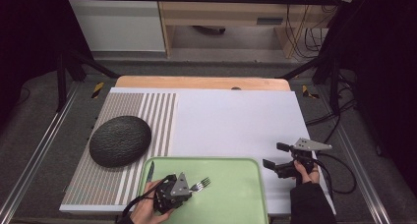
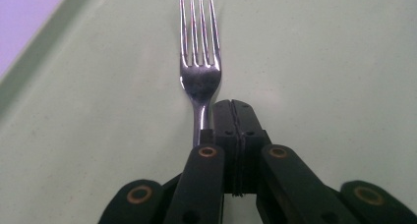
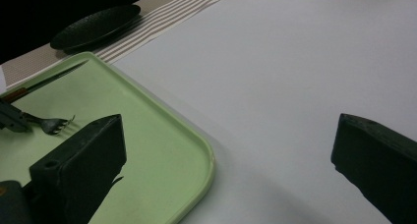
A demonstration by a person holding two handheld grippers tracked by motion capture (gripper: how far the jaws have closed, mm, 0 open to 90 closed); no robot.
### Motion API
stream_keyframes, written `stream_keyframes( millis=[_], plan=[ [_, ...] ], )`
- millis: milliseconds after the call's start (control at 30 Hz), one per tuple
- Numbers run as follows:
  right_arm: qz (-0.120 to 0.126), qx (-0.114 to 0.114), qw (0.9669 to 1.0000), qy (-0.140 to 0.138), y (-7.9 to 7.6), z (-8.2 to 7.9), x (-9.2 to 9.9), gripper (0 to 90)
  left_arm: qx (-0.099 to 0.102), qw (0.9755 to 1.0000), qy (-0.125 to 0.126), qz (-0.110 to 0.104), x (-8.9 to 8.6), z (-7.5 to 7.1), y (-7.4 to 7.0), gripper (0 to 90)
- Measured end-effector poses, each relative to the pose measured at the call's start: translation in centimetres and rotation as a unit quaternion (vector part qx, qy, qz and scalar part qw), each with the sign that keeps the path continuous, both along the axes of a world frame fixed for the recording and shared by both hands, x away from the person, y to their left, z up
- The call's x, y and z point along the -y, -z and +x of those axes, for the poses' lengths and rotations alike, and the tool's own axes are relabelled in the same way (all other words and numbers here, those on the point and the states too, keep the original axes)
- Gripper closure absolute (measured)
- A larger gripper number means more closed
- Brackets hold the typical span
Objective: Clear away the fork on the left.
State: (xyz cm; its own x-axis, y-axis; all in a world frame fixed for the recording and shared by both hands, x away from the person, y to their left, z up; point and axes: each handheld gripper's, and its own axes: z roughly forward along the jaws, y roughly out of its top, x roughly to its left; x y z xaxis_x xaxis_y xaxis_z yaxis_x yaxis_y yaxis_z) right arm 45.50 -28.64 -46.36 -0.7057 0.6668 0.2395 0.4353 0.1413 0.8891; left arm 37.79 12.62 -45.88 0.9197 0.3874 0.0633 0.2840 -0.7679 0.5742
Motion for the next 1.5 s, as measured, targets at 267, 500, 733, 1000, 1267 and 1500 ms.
stream_keyframes(
  millis=[267,500,733,1000,1267,1500],
  plan=[
    [-0.002,0.0,1.0,-0.001,0.0,0.0,0.0,0.3,0.008,0.9998,-0.016,-0.002,-0.6,0.5,0.0,89.8],
    [-0.001,0.0,1.0,0.0,0.0,0.0,0.0,0.3,0.013,0.9996,-0.023,-0.002,-1.0,0.7,-0.1,89.8],
    [-0.001,-0.002,1.0,0.0,0.0,0.0,-0.1,0.3,0.021,0.9993,-0.032,-0.001,-1.5,1.0,-0.2,89.8],
    [-0.002,-0.002,1.0,0.0,0.1,0.0,-0.1,0.3,0.021,0.9989,-0.043,-0.001,-2.1,1.3,0.0,89.8],
    [-0.003,-0.002,1.0,-0.001,0.1,0.0,-0.1,0.3,0.024,0.9985,-0.049,-0.006,-2.7,1.7,0.1,89.8],
    [-0.003,-0.002,1.0,-0.001,0.1,0.0,-0.1,0.3,0.031,0.9979,-0.057,-0.006,-3.4,2.0,0.2,89.8]
  ],
)
